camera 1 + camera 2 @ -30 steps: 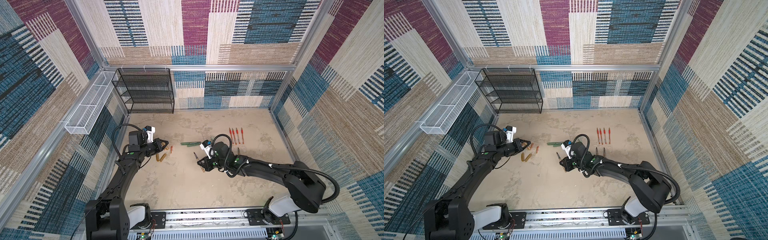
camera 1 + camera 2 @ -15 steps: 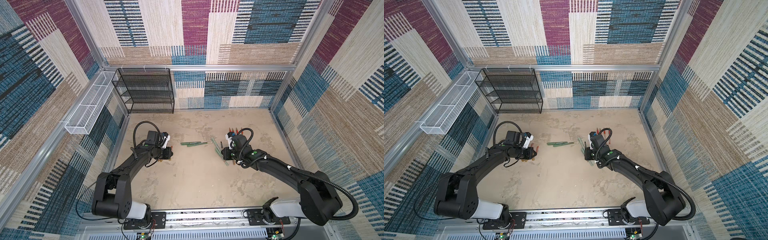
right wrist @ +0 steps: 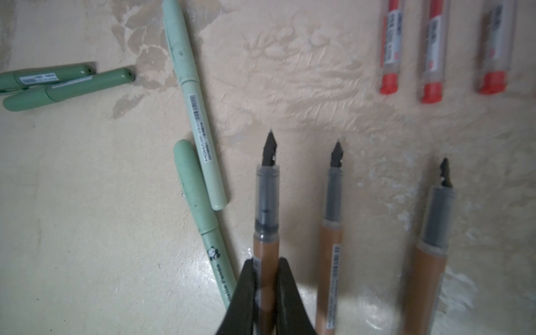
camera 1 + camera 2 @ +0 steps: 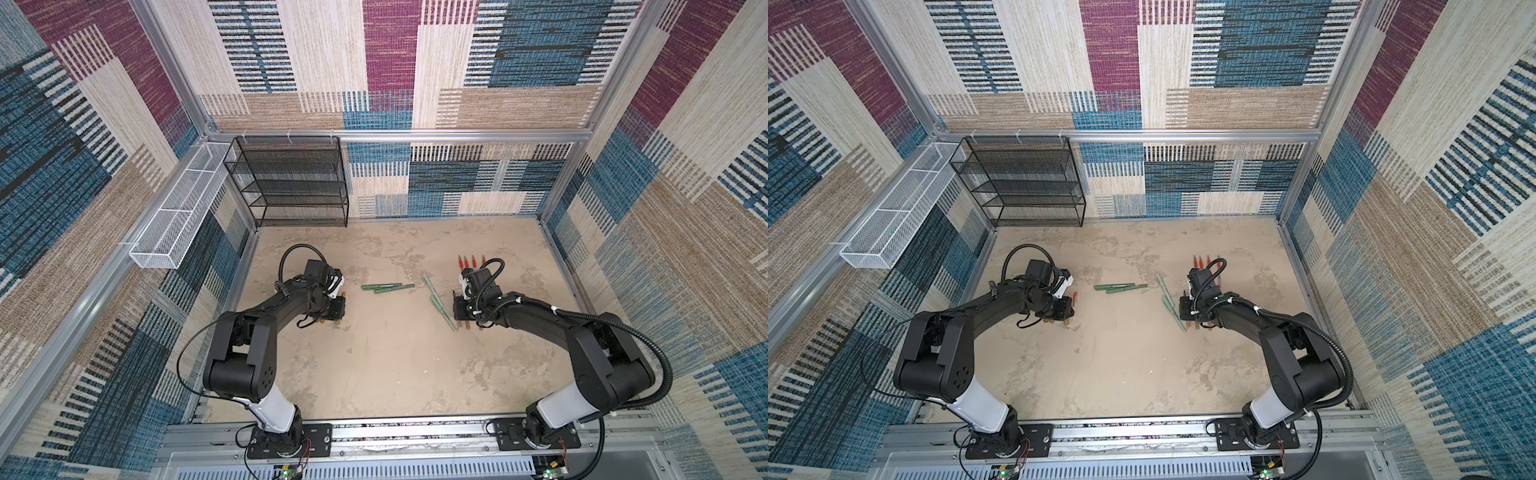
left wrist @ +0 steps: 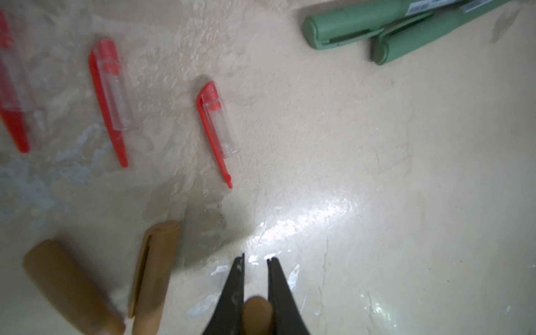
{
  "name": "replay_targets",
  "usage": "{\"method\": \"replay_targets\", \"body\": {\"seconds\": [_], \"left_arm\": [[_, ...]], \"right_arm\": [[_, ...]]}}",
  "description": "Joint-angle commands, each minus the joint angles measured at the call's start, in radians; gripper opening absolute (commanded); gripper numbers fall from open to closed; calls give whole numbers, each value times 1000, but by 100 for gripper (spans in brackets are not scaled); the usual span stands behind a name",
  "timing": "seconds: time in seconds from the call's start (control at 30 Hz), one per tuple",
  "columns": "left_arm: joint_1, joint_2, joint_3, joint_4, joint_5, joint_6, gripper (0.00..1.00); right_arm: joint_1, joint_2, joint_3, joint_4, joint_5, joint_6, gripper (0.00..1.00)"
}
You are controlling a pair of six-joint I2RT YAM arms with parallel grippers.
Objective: Open the pen caps
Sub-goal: 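Lower the tan cap by the other caps while right carries marker to pens, then release the uncapped marker beside the other uncapped markers with the right gripper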
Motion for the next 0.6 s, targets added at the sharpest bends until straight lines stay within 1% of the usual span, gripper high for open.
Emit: {"method": "replay_targets", "body": {"seconds": [0.0, 0.17, 0.27, 0.33, 0.4, 0.47, 0.57], "left_arm": [[0, 20, 16, -25, -61, 49, 16], [0, 54, 32, -9, -104, 49, 32], [2, 49, 37, -10, -139, 56, 38], [5, 43, 24, 5, -148, 60, 42], [5, 37, 16, 10, -147, 60, 48], [5, 20, 23, -5, -143, 56, 50], [5, -25, 27, -12, -144, 54, 50]], "right_arm": [[-6, 5, 3, 2, 10, -14, 11], [-8, -32, -24, -2, 33, -18, 26], [-8, -70, -19, -28, 25, -21, 28], [-8, -105, -23, -31, 20, -23, 29], [-8, -137, -20, -43, 10, -20, 30], [-6, -161, -11, -53, -20, -16, 30], [-2, -191, -10, -39, -83, -16, 30]]}}
